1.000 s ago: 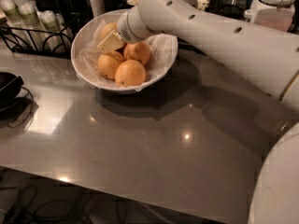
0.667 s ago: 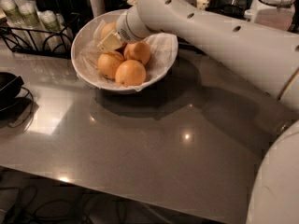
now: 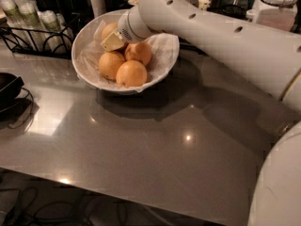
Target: Pick orange from white bowl
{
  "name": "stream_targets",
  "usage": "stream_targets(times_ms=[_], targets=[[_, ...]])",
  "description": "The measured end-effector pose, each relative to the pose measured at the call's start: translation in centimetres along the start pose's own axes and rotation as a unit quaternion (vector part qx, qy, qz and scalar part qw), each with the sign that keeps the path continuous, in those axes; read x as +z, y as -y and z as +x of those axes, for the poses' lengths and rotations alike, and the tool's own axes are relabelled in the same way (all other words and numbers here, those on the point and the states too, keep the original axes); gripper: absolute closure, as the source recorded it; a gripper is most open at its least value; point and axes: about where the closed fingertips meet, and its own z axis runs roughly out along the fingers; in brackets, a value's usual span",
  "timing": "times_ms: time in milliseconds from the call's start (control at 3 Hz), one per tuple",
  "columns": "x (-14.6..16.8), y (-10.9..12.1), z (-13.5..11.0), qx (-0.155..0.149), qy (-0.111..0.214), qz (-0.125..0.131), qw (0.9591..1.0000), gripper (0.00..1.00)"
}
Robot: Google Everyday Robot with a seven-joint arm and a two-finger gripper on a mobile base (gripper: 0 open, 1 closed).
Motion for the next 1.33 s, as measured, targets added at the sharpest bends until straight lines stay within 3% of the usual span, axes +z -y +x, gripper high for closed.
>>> stream_targets(times_ms=[333,667,1000,1333], targets=[[0.0,0.0,0.0,0.0,0.0,0.0,1.0,1.0],[-0.4,-0.2,-0.4,-0.002,0.009,-0.001,1.0,1.0],[-2.9,-0.9,-1.5,-0.008,0.038,0.008,0.9992,1.0],[-7.0,-1.7,-3.3,-0.025,0.085,0.029,0.9957,1.0]])
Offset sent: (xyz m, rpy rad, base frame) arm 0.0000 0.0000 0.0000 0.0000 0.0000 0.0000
